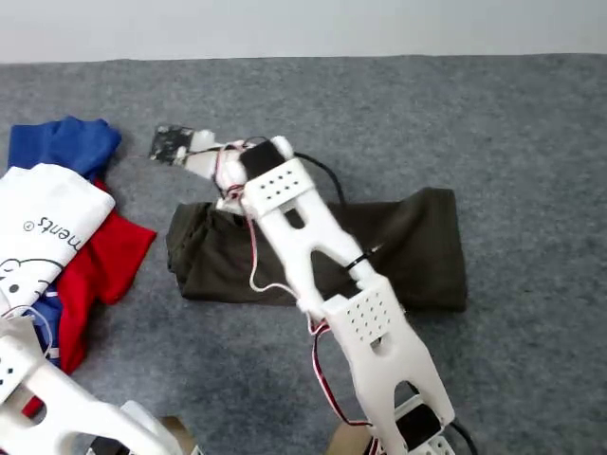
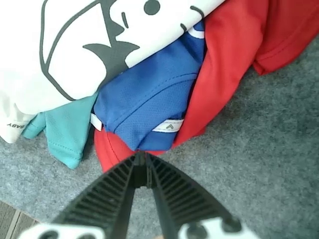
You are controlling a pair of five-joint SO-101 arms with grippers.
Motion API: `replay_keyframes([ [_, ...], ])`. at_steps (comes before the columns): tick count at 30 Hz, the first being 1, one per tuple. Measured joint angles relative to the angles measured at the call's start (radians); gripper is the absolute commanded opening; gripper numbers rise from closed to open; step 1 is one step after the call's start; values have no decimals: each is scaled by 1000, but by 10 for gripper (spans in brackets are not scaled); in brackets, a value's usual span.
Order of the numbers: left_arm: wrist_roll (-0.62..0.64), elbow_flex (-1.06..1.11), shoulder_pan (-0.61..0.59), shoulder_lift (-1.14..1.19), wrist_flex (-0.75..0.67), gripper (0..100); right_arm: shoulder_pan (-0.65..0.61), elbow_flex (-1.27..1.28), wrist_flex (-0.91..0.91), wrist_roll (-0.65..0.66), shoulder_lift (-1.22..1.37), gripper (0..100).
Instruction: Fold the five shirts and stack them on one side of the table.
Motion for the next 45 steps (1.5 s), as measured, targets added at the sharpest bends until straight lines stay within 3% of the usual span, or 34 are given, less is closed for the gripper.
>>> replay_keyframes([
  [11,0,2,0,0,0,4,-43,-17,5,2,43,11],
  [23,0,2,0,0,0,4,63,-199,-43,2,216,11],
  [35,0,2,0,0,0,4,-17,-448,218,3,224,11],
  [45,0,2,0,0,0,4,57,-448,180,2,397,11],
])
